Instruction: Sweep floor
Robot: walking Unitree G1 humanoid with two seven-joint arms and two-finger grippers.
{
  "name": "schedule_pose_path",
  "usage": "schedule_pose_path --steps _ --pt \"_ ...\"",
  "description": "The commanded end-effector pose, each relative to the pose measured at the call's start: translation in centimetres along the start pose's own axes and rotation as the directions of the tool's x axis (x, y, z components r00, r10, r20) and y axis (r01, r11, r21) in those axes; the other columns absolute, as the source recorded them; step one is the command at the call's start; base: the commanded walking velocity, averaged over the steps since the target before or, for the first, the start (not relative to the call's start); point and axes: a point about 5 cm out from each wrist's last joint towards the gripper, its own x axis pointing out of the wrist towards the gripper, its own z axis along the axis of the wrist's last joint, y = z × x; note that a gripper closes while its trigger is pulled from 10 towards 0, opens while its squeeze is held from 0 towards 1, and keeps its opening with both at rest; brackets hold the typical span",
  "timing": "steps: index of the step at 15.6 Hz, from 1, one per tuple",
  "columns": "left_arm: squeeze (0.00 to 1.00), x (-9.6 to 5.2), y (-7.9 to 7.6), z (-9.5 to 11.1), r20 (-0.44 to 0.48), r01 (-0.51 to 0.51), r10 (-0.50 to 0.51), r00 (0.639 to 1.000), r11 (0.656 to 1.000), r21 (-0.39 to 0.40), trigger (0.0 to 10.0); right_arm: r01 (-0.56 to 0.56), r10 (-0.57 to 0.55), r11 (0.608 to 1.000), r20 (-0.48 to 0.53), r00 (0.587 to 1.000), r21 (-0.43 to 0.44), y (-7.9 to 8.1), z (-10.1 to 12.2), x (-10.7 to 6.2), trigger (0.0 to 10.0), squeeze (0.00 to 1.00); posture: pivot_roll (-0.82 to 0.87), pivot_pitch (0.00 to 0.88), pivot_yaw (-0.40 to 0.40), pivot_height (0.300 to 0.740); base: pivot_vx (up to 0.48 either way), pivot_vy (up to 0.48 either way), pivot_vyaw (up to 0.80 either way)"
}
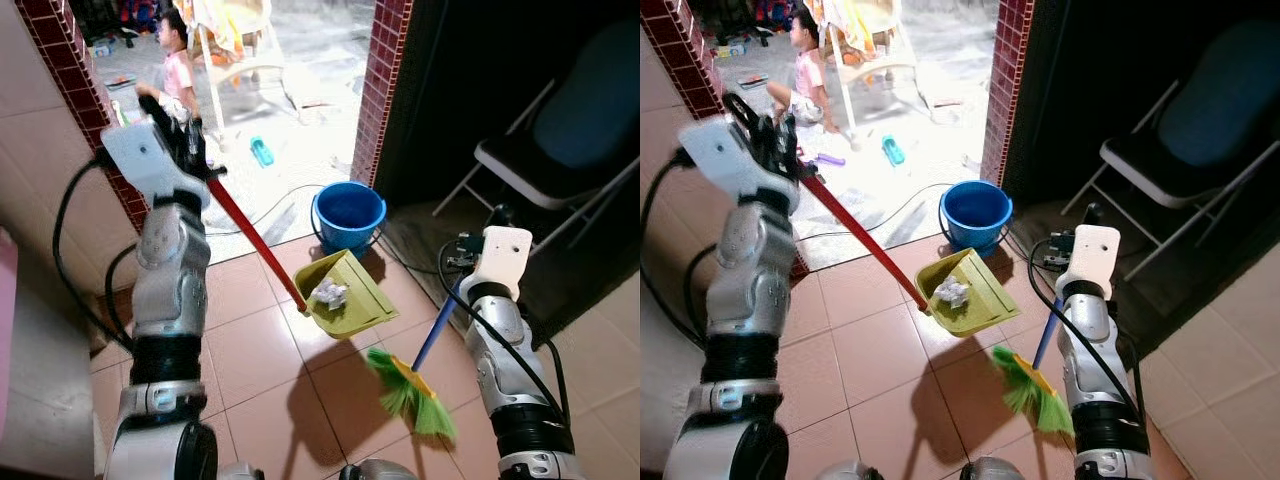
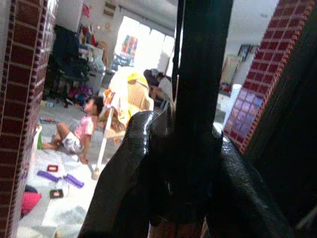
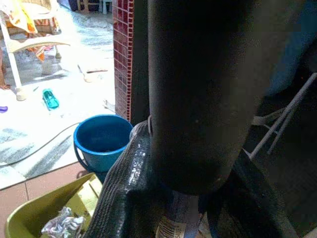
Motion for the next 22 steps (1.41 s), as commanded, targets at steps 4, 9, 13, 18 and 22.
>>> schedule_pose_path --steps 4,9,13,18,22 --pt "0.00 1.7 -1.2 4.4 0.163 0.033 -0.022 0.986 0.998 -0.062 10.0 -0.005 0.005 1.000 -0.017 1.000 -0.015 0.3 0.0 0.3 10.0 0.00 -0.11 0.038 -0.005 0.740 0.441 0.000 0.00" --pt "0.00 2.9 -1.8 5.8 0.200 0.041 -0.024 0.979 0.996 -0.079 10.0 -0.015 0.015 1.000 -0.018 1.000 -0.010 0.5 -0.1 0.4 10.0 0.00 -0.11 0.039 -0.005 0.740 0.462 0.000 0.00" --pt "0.00 3.1 -2.4 5.6 0.198 0.060 -0.044 0.979 0.995 -0.076 10.0 -0.018 0.018 1.000 -0.014 1.000 -0.005 0.8 0.0 0.4 10.0 0.00 -0.11 0.038 0.001 0.740 0.476 0.000 0.00" --pt "0.00 3.4 -2.6 6.2 0.236 0.046 -0.040 0.971 0.999 -0.018 10.0 -0.028 0.028 1.000 -0.015 0.999 -0.004 1.0 -0.1 0.5 10.0 0.00 -0.11 0.032 0.000 0.740 0.480 0.000 0.00" --pt "0.00 3.8 -2.7 6.2 0.246 0.022 -0.027 0.969 1.000 0.021 10.0 -0.034 0.034 0.999 -0.017 0.999 -0.008 1.1 -0.2 0.5 10.0 0.00 -0.11 0.027 -0.001 0.740 0.480 0.000 0.00"
